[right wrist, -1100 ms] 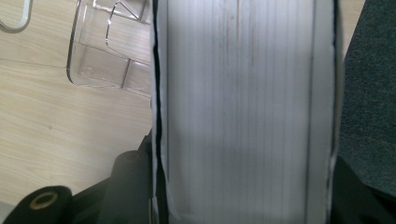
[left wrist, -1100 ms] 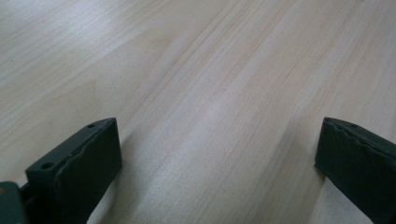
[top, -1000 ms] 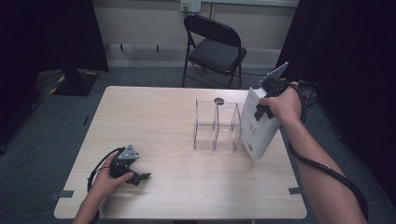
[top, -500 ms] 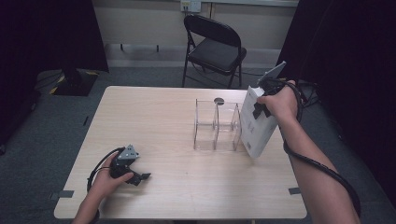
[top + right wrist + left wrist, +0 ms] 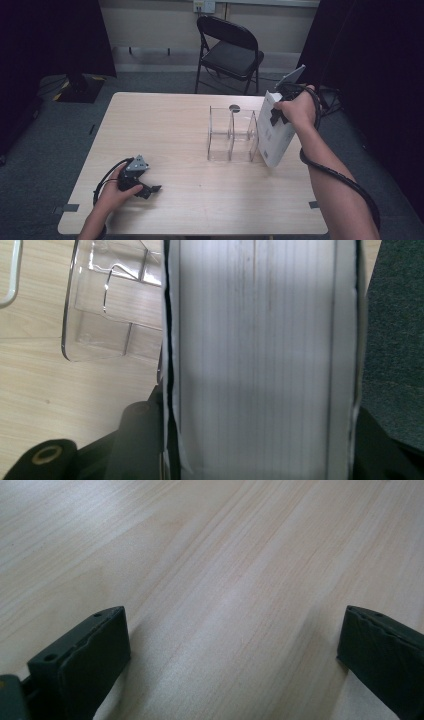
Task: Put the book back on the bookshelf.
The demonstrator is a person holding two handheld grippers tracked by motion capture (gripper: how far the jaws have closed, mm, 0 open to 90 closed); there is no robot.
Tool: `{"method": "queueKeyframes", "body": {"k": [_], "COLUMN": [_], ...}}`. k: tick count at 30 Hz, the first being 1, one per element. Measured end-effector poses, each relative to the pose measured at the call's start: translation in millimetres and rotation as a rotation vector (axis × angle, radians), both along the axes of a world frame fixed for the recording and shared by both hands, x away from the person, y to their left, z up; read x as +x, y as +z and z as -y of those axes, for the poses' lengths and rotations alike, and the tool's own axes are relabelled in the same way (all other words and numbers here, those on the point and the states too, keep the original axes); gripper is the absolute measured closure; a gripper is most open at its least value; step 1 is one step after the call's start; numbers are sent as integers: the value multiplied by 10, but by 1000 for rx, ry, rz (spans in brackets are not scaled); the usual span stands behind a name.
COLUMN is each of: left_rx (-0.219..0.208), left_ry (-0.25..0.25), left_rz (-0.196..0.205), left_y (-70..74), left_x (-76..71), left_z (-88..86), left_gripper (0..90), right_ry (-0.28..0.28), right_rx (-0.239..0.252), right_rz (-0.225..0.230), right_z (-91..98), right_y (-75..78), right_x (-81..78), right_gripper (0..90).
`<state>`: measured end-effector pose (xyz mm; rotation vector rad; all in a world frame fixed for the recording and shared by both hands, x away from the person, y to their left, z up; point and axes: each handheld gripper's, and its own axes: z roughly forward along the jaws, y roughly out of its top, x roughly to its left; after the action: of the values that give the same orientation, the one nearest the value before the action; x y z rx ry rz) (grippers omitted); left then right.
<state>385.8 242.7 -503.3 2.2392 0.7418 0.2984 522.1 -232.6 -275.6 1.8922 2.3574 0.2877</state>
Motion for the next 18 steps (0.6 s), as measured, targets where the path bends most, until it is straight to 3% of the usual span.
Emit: {"method": "queueKeyframes", "body": {"k": [18], "left_rx": [0], "left_ry": [0], "left_rz": [0], "left_y": [0], "left_x": [0], "left_z": [0], "left_gripper": [0], "right_ry": [-22], "right_rx": [5], "right_rz": [12], "right_z": [-27], "right_y": [-2], "right_x": [85], "right_gripper": [531]}}
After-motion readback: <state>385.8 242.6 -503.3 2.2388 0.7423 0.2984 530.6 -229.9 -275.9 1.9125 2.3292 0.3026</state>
